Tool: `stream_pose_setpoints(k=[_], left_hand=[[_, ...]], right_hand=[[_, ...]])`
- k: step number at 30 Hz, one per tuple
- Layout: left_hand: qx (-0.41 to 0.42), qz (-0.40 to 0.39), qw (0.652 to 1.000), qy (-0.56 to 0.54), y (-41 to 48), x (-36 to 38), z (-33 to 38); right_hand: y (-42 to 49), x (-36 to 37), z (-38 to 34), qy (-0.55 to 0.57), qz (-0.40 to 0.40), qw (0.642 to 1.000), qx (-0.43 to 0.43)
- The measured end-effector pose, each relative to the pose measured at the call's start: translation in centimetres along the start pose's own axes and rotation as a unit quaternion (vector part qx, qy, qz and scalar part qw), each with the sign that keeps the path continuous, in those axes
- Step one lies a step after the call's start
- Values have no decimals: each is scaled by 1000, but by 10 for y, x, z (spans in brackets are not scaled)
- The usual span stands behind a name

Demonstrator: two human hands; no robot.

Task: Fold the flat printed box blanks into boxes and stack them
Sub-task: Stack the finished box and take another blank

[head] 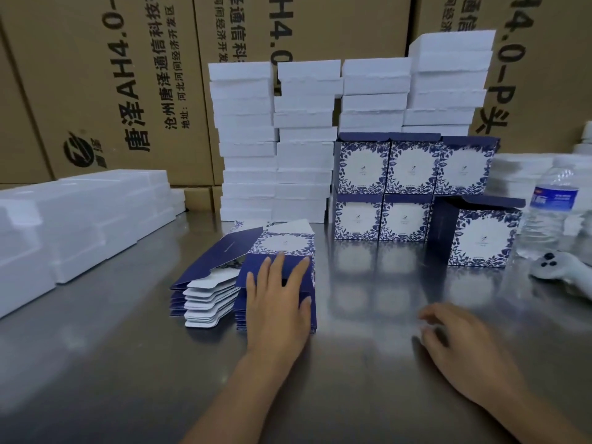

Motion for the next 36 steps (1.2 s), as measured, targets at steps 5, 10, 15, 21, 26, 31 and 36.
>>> stream_pose_setpoints(k=[5,10,15,21,26,31,36], left_hand=[[-18,9,998,58,1,6,-3],[66,130,989,33,5,-7,5],[185,207,960,41,0,-20,40],[269,210,939,36,-18,-21,88],[325,135,936,-26,-33,-12,111],[310,4,939,-149,-31,-11,95],[10,101,959,-264,-11,-14,45]], right_hand=[[-2,-3,-1,15,-8,1000,5],[-1,-2,1,52,-1,999,6],[1,-2,1,210,52,976,16],[0,1,-13,536,-137,812,188],[-4,4,-15,569,-233,766,187],[-1,0,0,540,-199,793,199],[0,-7,8,543,-236,763,261]])
Point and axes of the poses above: each hand's wrist, its own y-axis towards the middle knuckle, its own x-axis out of the palm, z = x × y, the point moved 2 cm from there along y, towards the middle knuckle, and after that the axes turned 8 degrees about x, right-handed, at the moved point
